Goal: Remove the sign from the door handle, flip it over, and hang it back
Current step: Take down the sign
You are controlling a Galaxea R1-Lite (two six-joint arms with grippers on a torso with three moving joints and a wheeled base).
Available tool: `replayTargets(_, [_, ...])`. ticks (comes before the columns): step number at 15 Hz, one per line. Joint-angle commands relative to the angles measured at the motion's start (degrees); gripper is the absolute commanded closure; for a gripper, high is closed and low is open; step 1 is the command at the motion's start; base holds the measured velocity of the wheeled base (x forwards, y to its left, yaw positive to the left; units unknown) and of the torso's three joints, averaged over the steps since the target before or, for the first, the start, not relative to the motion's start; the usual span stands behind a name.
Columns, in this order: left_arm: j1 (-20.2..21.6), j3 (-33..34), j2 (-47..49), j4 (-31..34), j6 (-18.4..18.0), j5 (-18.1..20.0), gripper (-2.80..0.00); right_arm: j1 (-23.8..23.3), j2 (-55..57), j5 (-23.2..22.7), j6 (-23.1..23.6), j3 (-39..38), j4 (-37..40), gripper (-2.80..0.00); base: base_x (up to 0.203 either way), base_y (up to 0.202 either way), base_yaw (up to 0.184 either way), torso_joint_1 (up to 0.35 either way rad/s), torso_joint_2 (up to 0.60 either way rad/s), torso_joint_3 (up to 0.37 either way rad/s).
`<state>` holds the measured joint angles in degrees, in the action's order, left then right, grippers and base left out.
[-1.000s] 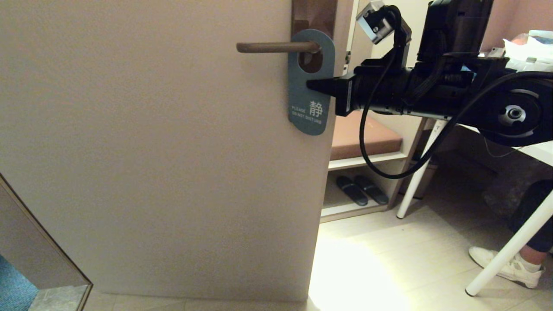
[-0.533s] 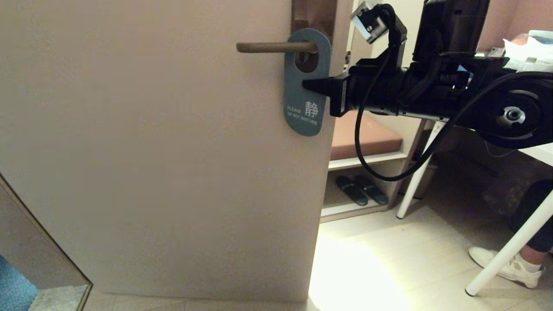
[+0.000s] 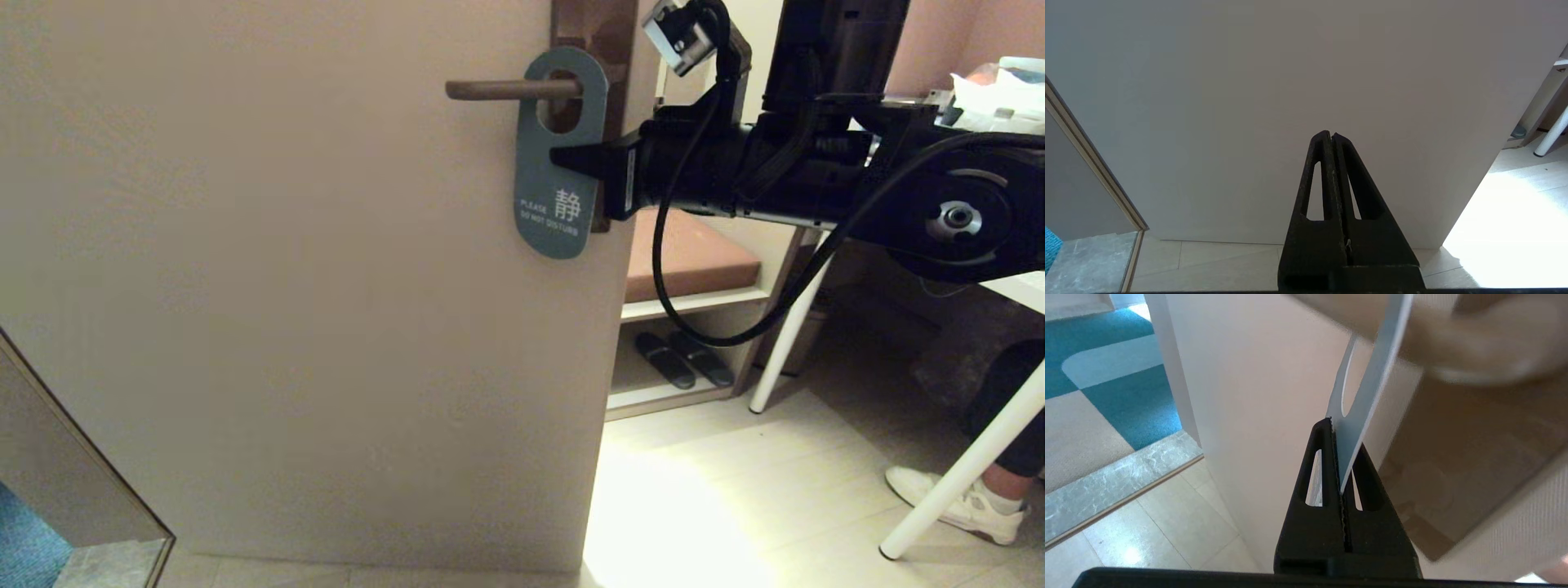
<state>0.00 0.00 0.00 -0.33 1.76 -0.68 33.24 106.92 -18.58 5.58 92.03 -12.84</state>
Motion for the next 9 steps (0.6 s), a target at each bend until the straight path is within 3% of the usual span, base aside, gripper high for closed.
replayTargets(1, [0.0, 0.0, 0.0, 0.0, 0.0, 0.0, 0.0, 0.5, 1.8, 0.0, 0.0, 2.9, -0.2, 0.0, 0.0, 0.0, 0.0, 0.0, 0.0, 0.0])
replayTargets(9, [0.0, 0.0, 0.0, 0.0, 0.0, 0.0, 0.0, 2.4, 6.5, 0.1, 0.0, 8.2, -0.2, 0.0, 0.0, 0.0, 0.0, 0.0, 0.0, 0.0])
